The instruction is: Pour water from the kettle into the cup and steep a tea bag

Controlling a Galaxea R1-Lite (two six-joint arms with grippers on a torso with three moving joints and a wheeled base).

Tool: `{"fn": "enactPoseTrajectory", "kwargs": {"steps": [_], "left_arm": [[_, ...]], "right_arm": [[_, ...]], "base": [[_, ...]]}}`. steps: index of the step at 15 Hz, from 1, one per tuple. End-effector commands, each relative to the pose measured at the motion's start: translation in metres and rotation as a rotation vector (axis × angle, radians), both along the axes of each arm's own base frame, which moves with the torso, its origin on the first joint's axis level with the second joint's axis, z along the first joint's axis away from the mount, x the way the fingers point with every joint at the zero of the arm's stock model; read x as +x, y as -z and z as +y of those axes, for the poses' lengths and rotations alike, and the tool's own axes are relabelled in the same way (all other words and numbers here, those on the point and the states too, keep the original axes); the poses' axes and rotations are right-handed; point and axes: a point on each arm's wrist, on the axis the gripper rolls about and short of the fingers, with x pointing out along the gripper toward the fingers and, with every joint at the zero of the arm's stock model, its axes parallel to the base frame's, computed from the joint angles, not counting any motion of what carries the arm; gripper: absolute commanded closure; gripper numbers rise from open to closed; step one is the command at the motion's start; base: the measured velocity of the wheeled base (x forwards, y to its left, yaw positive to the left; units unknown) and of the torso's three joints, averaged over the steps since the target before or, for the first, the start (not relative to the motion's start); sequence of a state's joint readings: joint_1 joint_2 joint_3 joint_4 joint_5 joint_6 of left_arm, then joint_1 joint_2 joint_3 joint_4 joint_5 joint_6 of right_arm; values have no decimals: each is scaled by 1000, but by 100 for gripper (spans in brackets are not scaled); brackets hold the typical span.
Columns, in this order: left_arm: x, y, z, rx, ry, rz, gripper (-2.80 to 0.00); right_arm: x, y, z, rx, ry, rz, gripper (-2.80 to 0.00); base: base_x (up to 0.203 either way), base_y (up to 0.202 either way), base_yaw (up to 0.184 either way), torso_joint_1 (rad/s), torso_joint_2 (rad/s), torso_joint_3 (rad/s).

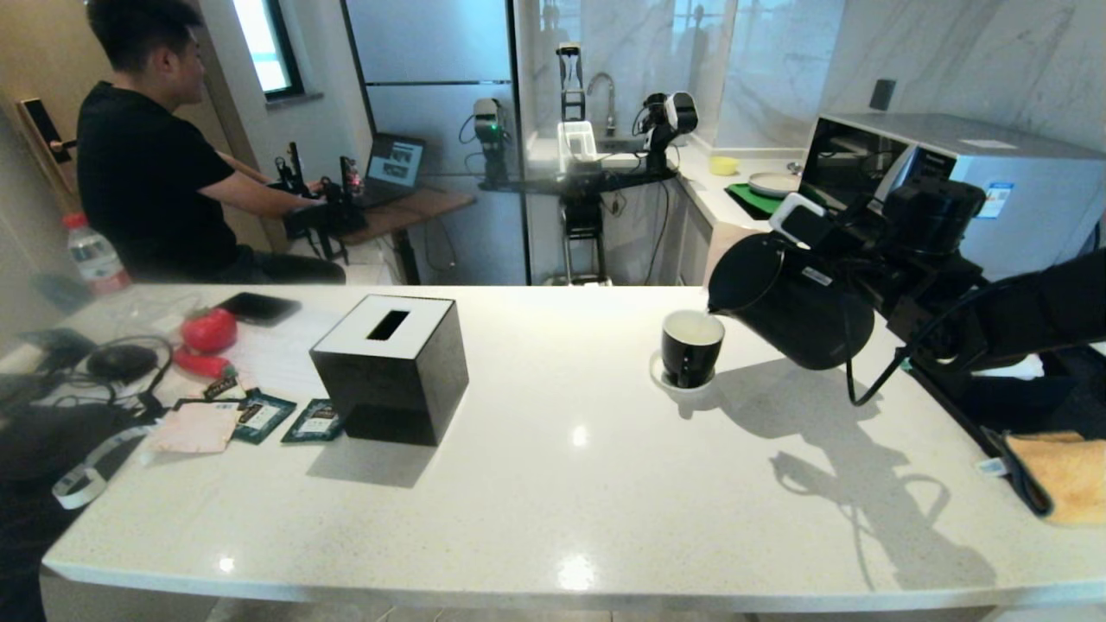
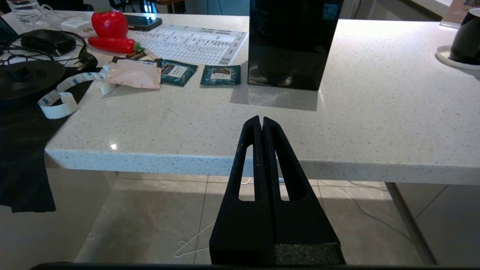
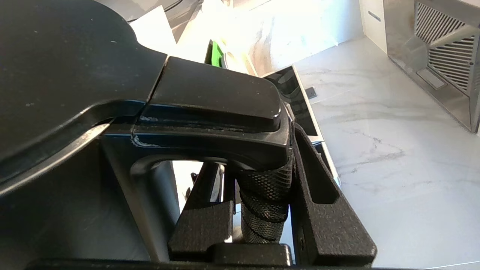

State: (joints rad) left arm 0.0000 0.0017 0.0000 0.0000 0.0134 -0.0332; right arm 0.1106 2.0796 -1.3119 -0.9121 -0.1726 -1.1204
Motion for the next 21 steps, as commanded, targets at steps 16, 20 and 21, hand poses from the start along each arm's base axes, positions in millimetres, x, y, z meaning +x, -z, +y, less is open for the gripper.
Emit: {"fn": "enactPoseTrajectory", "kwargs": {"steps": [16,20,21], "left_arm": [[0,0,0,-1,0,0,0],[0,0,0,-1,0,1,0],[0,0,0,-1,0,1,0]], "right_arm": [[-12,-11,-2,112,-14,-23,0],[-20,-13,-5,164,-16,-21,0],[-22,-14,-6,180,-15,-21,0]], "base": [[0,0,0,0,0,0],[0,0,0,0,0,0],[0,0,0,0,0,0]]}}
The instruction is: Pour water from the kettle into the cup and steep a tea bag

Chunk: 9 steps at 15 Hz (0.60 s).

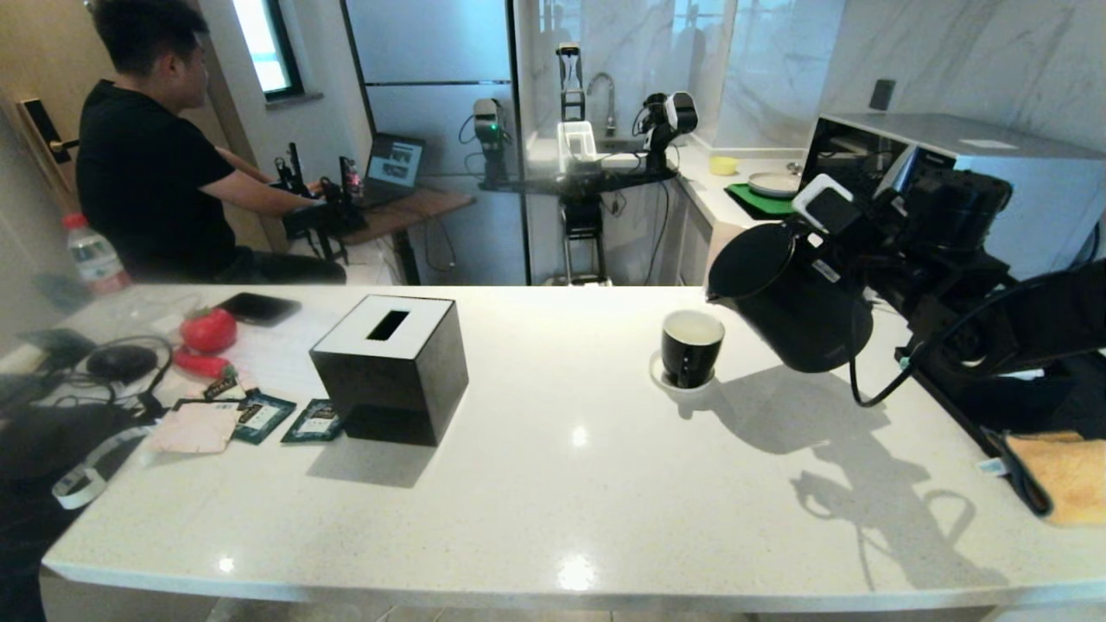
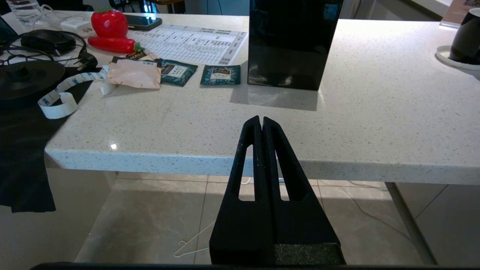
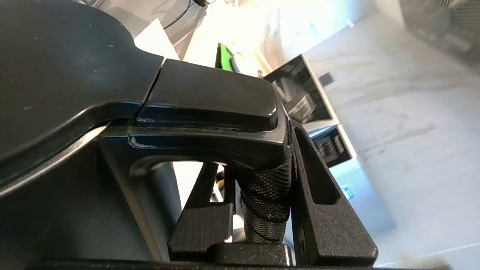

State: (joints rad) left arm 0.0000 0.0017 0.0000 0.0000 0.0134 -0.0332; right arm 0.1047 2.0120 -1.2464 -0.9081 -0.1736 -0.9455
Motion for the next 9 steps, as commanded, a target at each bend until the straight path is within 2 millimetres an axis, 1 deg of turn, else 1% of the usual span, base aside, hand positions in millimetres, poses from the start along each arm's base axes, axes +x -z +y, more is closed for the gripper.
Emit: {"fn": "enactPoseTrajectory", "kwargs": {"steps": [1,7,9], "left_arm": [[0,0,0,-1,0,1,0],[0,0,0,-1,0,1,0],[0,0,0,-1,0,1,0]], "right_arm": [[-5,-5,-2,24,4,-13,0],[-17,-6,-7,147,-3,-1,0],[-17,-7,-10,178,0,8,0]], "base": [[0,0,0,0,0,0],[0,0,0,0,0,0],[0,0,0,0,0,0]]}}
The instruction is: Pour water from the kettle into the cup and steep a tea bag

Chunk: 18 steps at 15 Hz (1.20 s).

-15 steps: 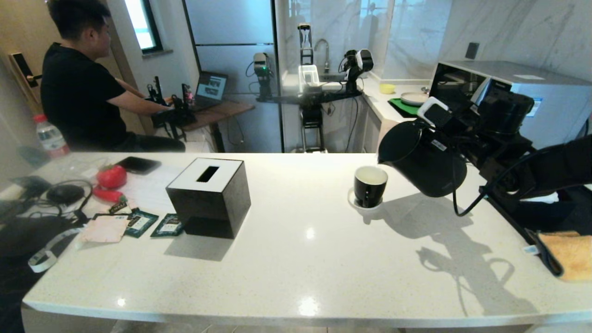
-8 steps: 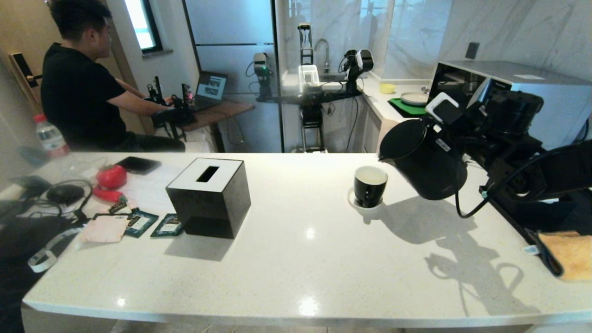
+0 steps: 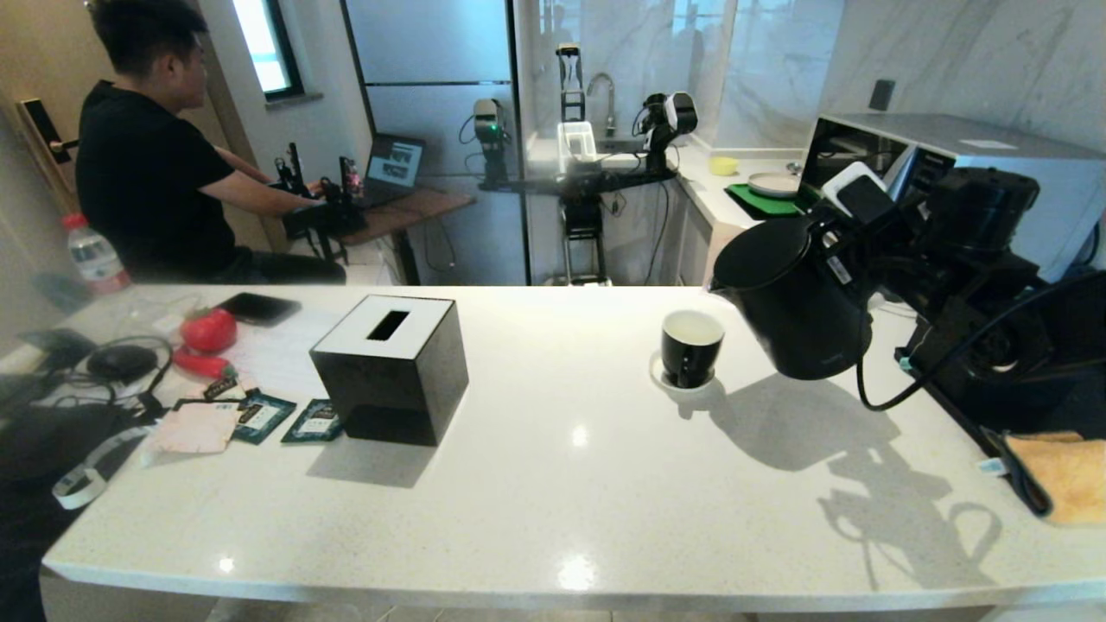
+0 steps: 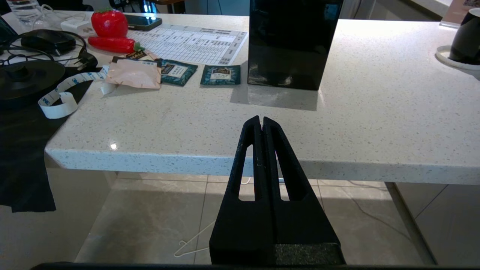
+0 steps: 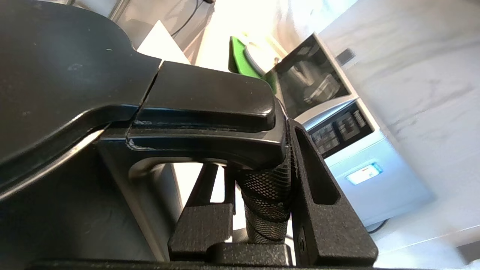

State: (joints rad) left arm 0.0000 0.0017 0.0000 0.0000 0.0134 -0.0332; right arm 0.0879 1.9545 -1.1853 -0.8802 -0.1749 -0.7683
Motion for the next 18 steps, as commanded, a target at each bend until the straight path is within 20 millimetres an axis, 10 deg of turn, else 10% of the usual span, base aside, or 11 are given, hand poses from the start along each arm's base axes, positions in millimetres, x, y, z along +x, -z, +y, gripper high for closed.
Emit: {"fn": "enactPoseTrajectory", "kwargs": {"steps": [1,8,18], "left_arm": [[0,0,0,-1,0,0,0],[0,0,0,-1,0,0,0],[0,0,0,-1,0,1,0]], "right_arm": [[-3,-4,-4,34,5,-9,0],[-7,-10,-34,198,64,-14,0],[-52,-24,-127,378,304,-103,0]], "base": [[0,0,0,0,0,0],[0,0,0,0,0,0],[0,0,0,0,0,0]]}}
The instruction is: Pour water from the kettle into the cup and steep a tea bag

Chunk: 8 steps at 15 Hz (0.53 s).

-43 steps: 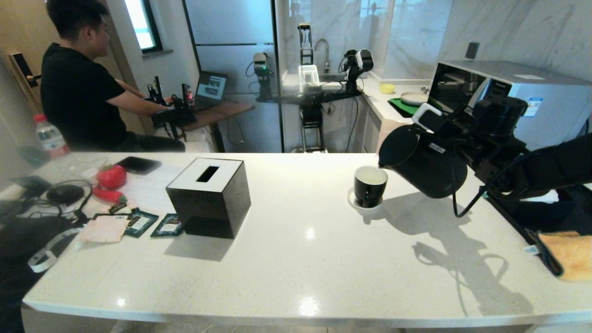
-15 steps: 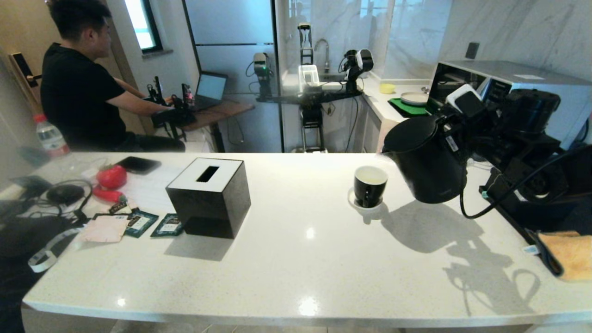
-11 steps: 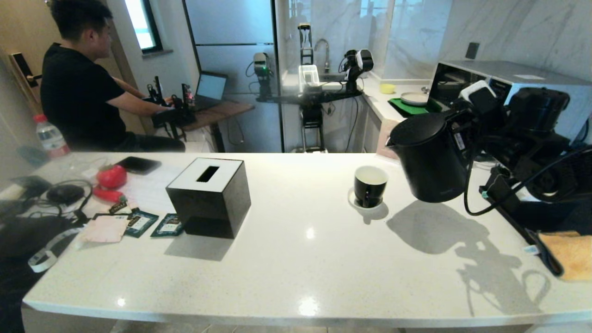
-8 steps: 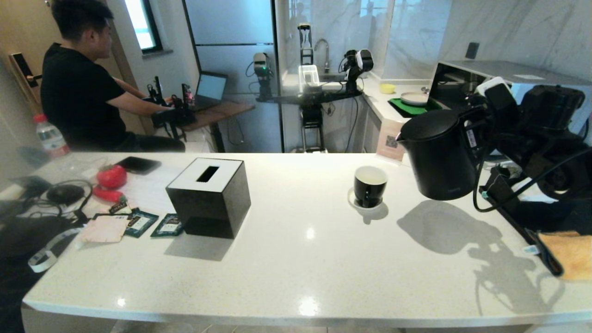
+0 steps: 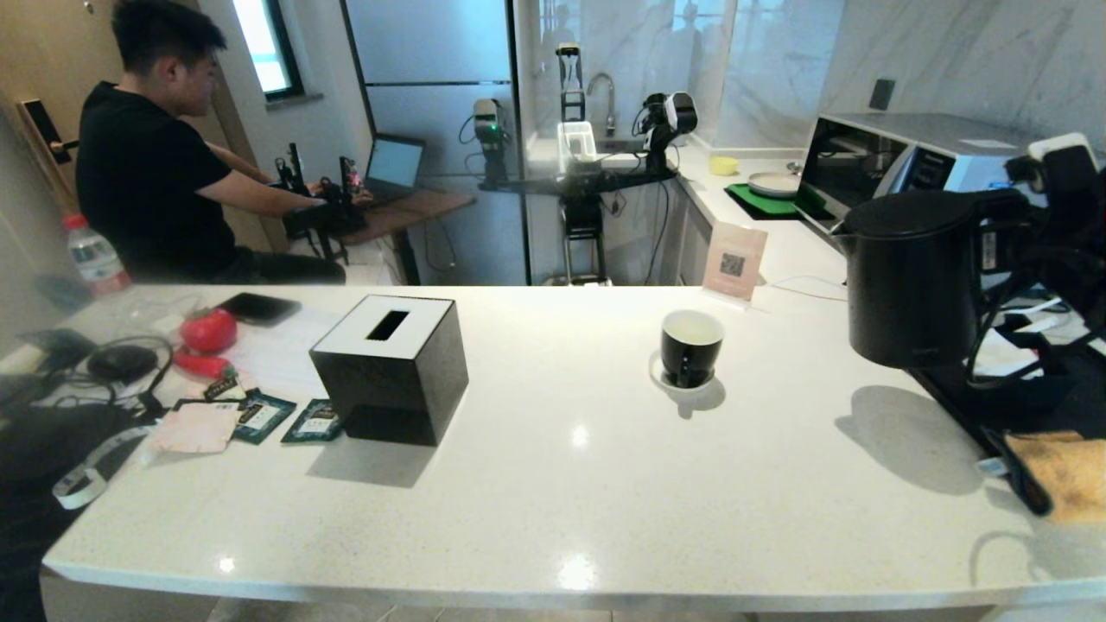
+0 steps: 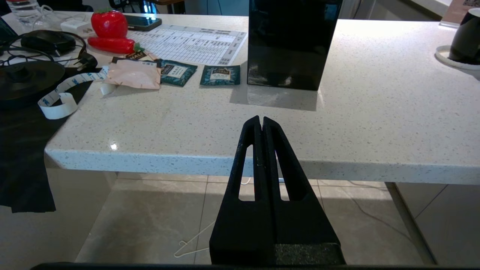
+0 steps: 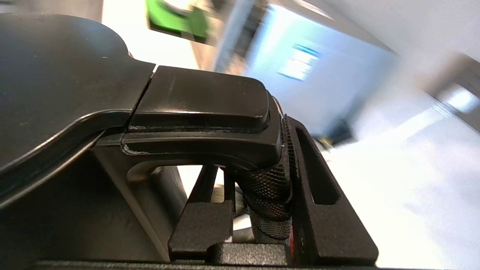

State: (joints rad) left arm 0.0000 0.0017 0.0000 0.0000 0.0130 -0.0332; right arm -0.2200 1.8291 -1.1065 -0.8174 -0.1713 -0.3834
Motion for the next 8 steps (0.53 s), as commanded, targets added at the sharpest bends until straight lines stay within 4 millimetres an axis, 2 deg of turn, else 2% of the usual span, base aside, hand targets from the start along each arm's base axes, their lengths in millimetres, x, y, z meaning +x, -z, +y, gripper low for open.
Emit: {"fn": "enactPoseTrajectory", "kwargs": {"steps": [1,8], "left_arm": [[0,0,0,-1,-1,1,0],[0,0,0,-1,-1,1,0]], "right_arm": [[-17,-6,-24,13,76,-22,0],[-47,-10,-81,122,248,-94,0]], "base": [[0,0,0,0,0,0],[0,0,0,0,0,0]]}}
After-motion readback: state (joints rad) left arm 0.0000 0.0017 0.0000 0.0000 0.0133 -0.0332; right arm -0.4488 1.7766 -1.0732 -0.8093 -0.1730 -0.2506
